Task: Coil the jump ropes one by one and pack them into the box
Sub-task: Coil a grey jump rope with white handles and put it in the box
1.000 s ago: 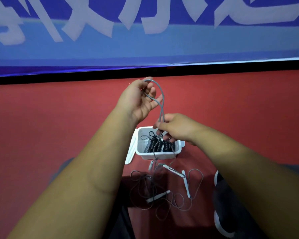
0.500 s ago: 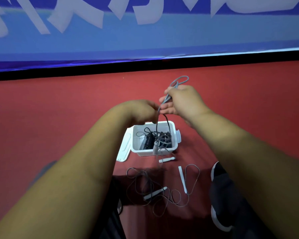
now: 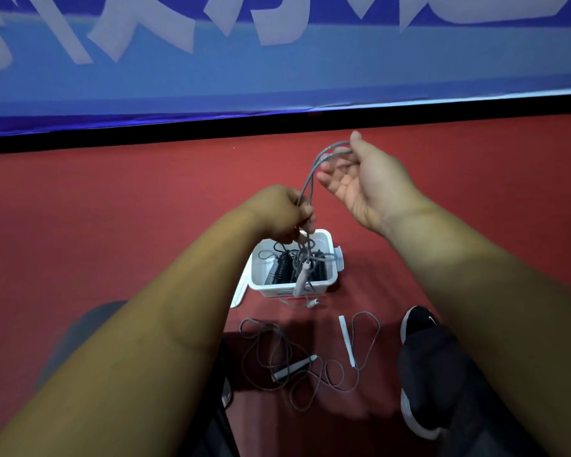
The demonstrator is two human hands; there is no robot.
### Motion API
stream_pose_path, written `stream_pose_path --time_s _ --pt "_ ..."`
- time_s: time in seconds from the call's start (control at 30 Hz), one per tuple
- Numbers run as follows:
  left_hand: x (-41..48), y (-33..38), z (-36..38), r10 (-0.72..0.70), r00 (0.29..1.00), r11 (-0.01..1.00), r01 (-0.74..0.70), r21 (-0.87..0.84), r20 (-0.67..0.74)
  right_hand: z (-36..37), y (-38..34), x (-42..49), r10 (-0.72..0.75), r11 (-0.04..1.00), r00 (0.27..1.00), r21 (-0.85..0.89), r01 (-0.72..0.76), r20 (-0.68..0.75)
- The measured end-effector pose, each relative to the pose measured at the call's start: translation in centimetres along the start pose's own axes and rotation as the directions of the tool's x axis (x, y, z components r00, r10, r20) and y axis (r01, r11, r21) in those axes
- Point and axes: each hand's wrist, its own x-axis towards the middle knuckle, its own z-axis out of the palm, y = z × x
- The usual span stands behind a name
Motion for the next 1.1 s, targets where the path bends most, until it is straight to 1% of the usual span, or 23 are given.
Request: stream_pose_path --time_s 0.03,0.07,0.13,0.17,0.23,0.27,0.37,0.4,0.43,0.57,0.7,0.8,0.93,1.03,1.1 --pt "0.1 0.2 -0.1 0.006 0.999 0.999 -0.008 -0.044 -0.041 -0.2 0.0 0.1 0.011 0.995 1.0 -0.102 -0.01 0.001" --pt "0.1 0.5 -0.3 0.006 0.997 0.995 -0.013 -0.101 -0.073 -0.4 0.0 0.4 0.026 0.97 1.0 -0.241 -0.025 -0.001" --pt "0.1 1.0 -0.5 -0.01 0.991 0.972 -0.021 -0.233 -0.131 -0.5 0.5 0.7 0.045 0.873 0.999 -0.487 -0.044 -0.009" --pt "0.1 1.2 -0.7 -0.023 0.987 0.956 -0.026 -0.293 -0.162 -0.6 1.0 0.8 0.059 0.825 0.998 -0.563 -0.058 -0.016" --pt "0.0 1.7 -0.9 -0.041 0.976 0.928 -0.042 -0.37 -0.215 -0.8 1.8 0.7 0.081 0.739 0.996 -0.668 -0.09 -0.045" --pt "0.0 1.8 -0.9 -0.046 0.971 0.919 -0.051 -0.391 -0.234 -1.1 2.1 0.8 0.085 0.668 0.996 -0.739 -0.085 -0.038" --pt "-0.1 2.0 -1.1 -0.049 0.961 0.905 -0.072 -0.419 -0.271 -1.0 2.6 0.0 0.104 0.424 0.992 -0.906 0.014 0.064" --pt "-0.2 2.0 -1.1 -0.049 0.958 0.904 -0.077 -0.421 -0.282 -0.7 2.7 -0.2 0.11 0.359 0.99 -0.933 0.04 0.085" --pt "-0.2 2.0 -1.2 -0.05 0.955 0.903 -0.082 -0.422 -0.293 -0.5 2.8 -0.4 0.114 0.322 0.989 -0.945 0.049 0.091" --pt "-0.3 2.0 -1.5 -0.068 0.946 0.888 -0.087 -0.451 -0.317 -0.7 3.5 -0.2 0.107 0.343 0.982 -0.933 0.111 0.156" --pt "-0.3 1.6 -2.1 -0.08 0.933 0.898 -0.085 -0.431 -0.35 -1.4 3.9 0.3 0.094 0.357 0.974 -0.92 0.16 0.205" --pt "-0.3 1.5 -2.5 -0.058 0.919 0.926 -0.096 -0.366 -0.389 -1.6 4.2 0.7 0.068 0.355 0.975 -0.918 0.174 0.211" --pt "0.0 1.2 -2.9 -0.006 0.885 0.969 -0.109 -0.222 -0.465 -1.5 4.0 0.4 0.069 0.353 0.978 -0.922 0.16 0.197" --pt "0.3 1.0 -3.0 0.002 0.873 0.975 -0.11 -0.193 -0.487 -1.7 3.9 0.4 0.1 0.305 0.979 -0.942 0.139 0.177" --pt "0.5 1.0 -2.9 -0.006 0.869 0.977 -0.101 -0.189 -0.495 -1.8 3.9 0.5 0.096 0.287 0.982 -0.949 0.128 0.161"
